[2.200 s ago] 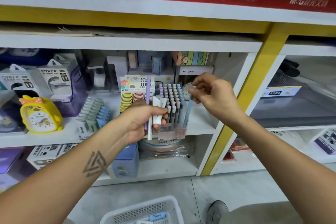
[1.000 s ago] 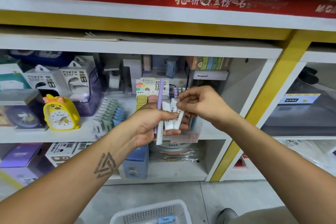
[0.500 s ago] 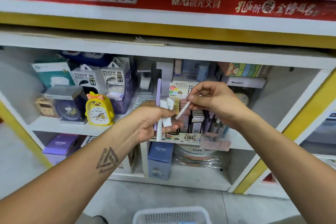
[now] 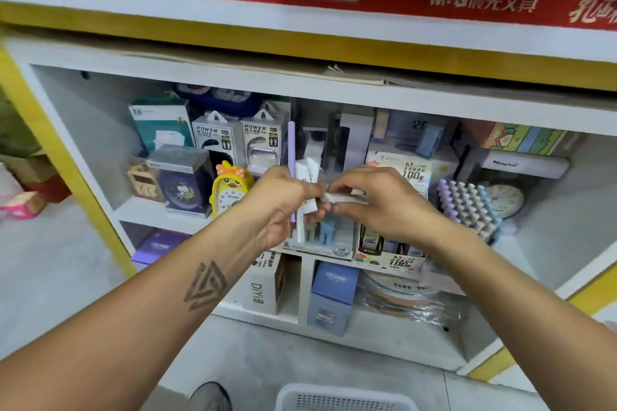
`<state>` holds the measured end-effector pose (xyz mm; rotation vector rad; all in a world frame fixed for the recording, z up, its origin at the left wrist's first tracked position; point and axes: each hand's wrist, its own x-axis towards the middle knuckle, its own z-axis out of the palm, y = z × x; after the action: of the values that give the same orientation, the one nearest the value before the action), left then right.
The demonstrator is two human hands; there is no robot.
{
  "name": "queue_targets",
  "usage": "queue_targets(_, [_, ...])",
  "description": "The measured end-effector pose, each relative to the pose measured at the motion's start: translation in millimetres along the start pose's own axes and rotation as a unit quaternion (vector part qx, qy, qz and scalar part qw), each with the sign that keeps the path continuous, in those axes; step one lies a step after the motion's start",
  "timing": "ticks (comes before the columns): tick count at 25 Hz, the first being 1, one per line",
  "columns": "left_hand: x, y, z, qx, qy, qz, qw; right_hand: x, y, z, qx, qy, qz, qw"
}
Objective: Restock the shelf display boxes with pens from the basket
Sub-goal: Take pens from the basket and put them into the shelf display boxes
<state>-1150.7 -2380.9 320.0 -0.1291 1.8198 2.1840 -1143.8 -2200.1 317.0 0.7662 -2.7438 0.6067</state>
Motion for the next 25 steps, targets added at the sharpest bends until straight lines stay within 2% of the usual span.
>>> queue_targets(2, [0, 4, -9, -0.031, 0.01, -0.015, 0.999, 10, -3, 9, -0.05, 0.035, -0.016, 0.998])
queue_targets(4, [1, 8, -21, -0.05, 0.026, -0.019, 0.998, 17, -2, 10, 0.062, 0.084, 0.085, 0.991])
queue_targets(6, [2, 10, -32, -0.048, 0.043, -0.02, 0.998, 22, 3, 9, 0.19, 0.113, 0.171, 0.96])
queue_targets(8, [1, 10, -40, -0.04, 0.051, -0.025, 0.998, 23, 6, 10, 0.258, 0.109, 0.214, 0.936])
queue_targets(10, [-1, 9, -44, -0.034, 0.049, -0.033, 0.998, 23, 4, 11, 0.298, 0.1, 0.221, 0.923])
queue_targets(15, [-3, 8, -48, -0.022, 0.038, -0.042, 0.998, 26, 6, 17, 0.293, 0.099, 0.214, 0.926])
queue_targets(18, [-3, 9, -53, -0.022, 0.036, -0.046, 0.998, 28, 9, 17, 0.244, 0.112, 0.209, 0.94])
queue_targets(23, [-3, 8, -61, -0.029, 0.037, -0.052, 0.998, 50, 14, 14, 0.288, 0.118, 0.257, 0.915])
queue_targets(25, [-2, 9, -65, -0.035, 0.035, -0.054, 0.997, 63, 18, 17, 0.264, 0.116, 0.26, 0.922])
